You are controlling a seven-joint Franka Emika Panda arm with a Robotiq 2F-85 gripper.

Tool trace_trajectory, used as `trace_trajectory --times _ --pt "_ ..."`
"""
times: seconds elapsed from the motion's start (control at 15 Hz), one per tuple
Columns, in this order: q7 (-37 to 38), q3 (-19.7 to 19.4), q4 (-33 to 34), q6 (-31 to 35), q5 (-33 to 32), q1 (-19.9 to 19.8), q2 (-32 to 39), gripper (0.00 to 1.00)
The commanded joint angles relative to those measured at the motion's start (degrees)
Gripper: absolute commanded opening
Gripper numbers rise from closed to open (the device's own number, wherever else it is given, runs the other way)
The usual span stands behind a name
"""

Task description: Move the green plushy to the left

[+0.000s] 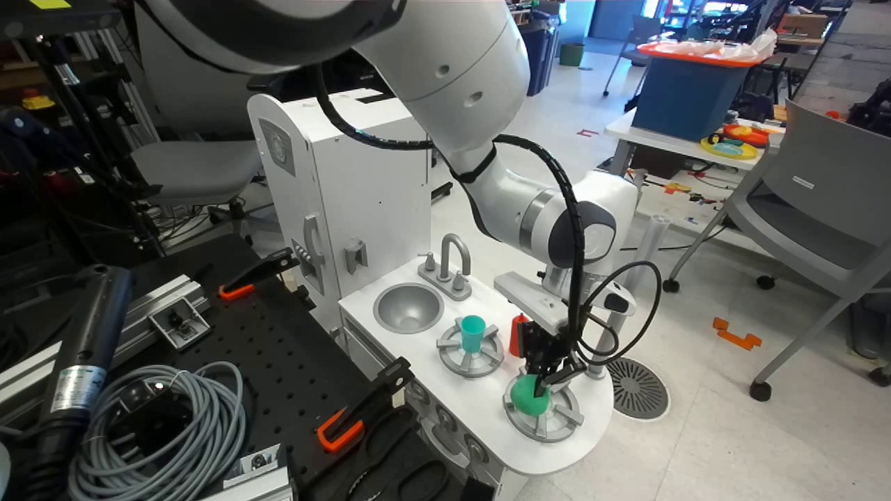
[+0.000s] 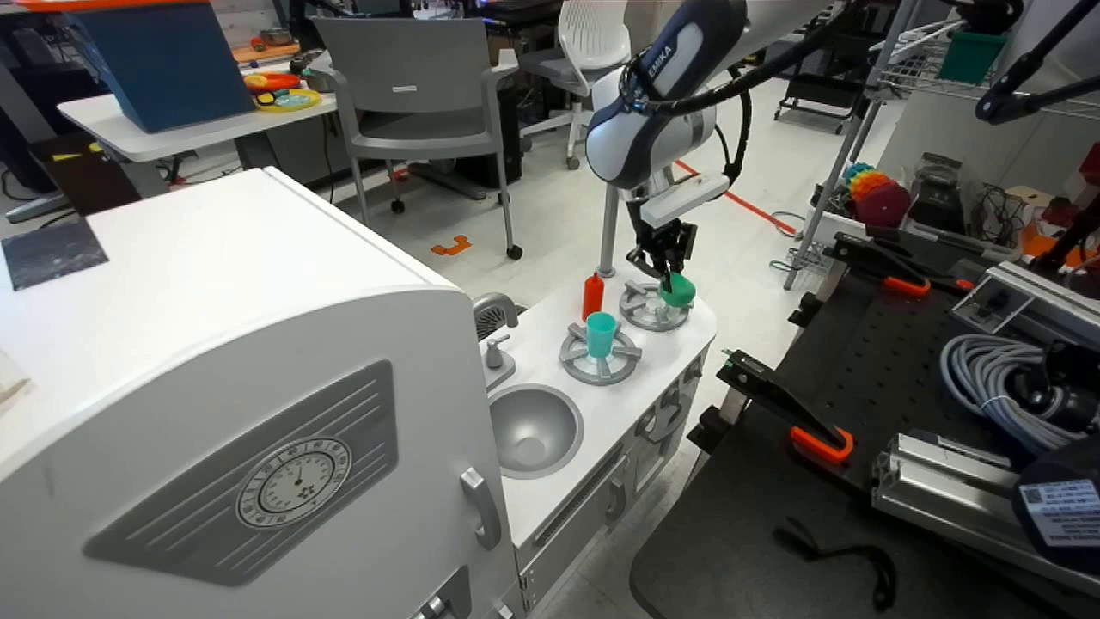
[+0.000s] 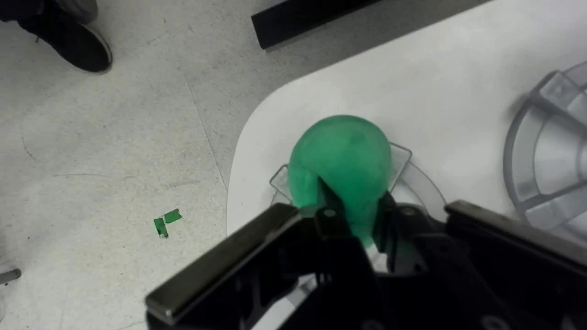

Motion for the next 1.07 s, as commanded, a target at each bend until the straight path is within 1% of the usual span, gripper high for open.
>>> trace_trajectory --times 0.0,0.07,0.2,0.27,0.33,0.4,0.53,0.8,1.0 --pt "-3.5 -0.4 -11.1 3.5 -2.9 2.7 -6.0 0.05" --pt "-4.5 -0.3 -12.3 4.3 -3.7 3.1 -6.3 0.05" --pt "-6.6 0.5 -13.1 8.5 -4.6 3.4 -5.5 0.05" --pt "-7.4 0.7 -12.4 11.7 -4.9 3.7 -4.5 0.05" --pt "-7.5 2.0 -12.1 14.4 -6.8 3.0 -3.9 0.05" --pt "-8.2 2.3 -12.2 16.8 -7.5 3.1 -3.4 0.05" --pt "-9.2 3.3 -12.5 19.9 -8.8 3.2 -2.9 0.05" --pt "-12.1 5.8 -15.5 20.5 -9.5 3.1 -4.7 0.05" --pt "-13.9 8.3 -18.3 18.1 -8.7 2.6 -6.1 0.05"
